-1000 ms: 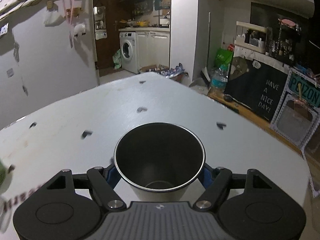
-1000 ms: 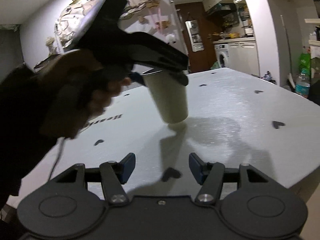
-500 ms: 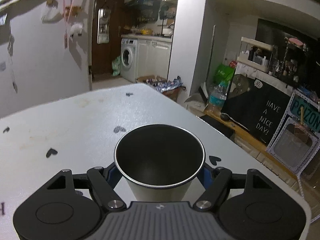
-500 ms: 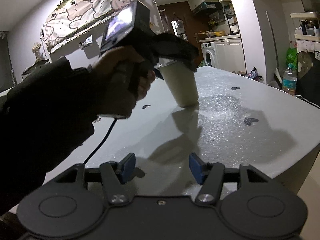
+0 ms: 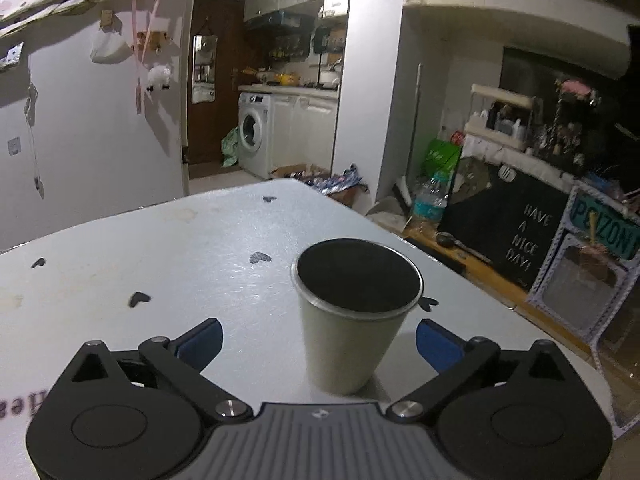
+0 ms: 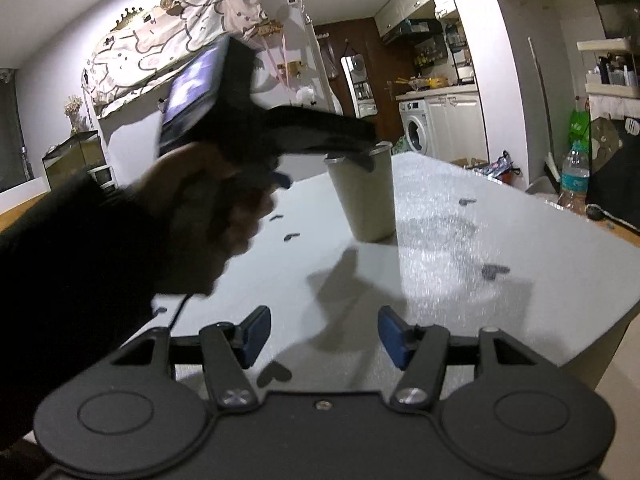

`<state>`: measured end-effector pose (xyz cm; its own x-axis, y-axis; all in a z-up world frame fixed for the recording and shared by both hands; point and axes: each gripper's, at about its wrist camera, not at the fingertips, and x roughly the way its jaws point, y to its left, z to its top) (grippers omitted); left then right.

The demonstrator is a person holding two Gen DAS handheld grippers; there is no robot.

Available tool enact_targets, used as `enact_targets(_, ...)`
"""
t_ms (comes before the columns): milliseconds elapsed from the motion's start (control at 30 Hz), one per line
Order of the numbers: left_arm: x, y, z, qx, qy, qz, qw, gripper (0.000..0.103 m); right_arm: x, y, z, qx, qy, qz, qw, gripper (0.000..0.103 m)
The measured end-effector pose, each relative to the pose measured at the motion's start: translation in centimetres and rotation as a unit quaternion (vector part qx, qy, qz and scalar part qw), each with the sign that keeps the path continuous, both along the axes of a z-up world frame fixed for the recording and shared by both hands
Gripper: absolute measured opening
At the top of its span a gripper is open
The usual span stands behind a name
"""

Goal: Flip cup upright
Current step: 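Lower the upright cream cup onto the table and open the left tool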

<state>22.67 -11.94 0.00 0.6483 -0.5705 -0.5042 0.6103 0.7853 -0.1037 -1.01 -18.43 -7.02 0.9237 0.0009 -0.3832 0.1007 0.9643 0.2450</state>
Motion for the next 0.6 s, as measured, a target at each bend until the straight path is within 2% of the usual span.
enact_targets(267, -4.4, 8.0, 1.0, -0.003, -0.041, 0.021, 0.9989, 0.103, 0.5, 1.8, 1.7, -0.023, -0.017, -0.009, 1.0, 0.065)
enact_targets(367, -5.7, 11.0, 1.3, -0.003, -0.043, 0.03, 0.9986, 0.103, 0.6, 2.6, 2.3, -0.036, -0.018, -0.011, 0.999, 0.072)
enact_targets(600, -9.3, 17.2, 2.5, -0.009, -0.08, 0.061, 0.9949, 0.103, 0.1, 4.6, 3.7, -0.068, -0.026, -0.027, 0.997, 0.085)
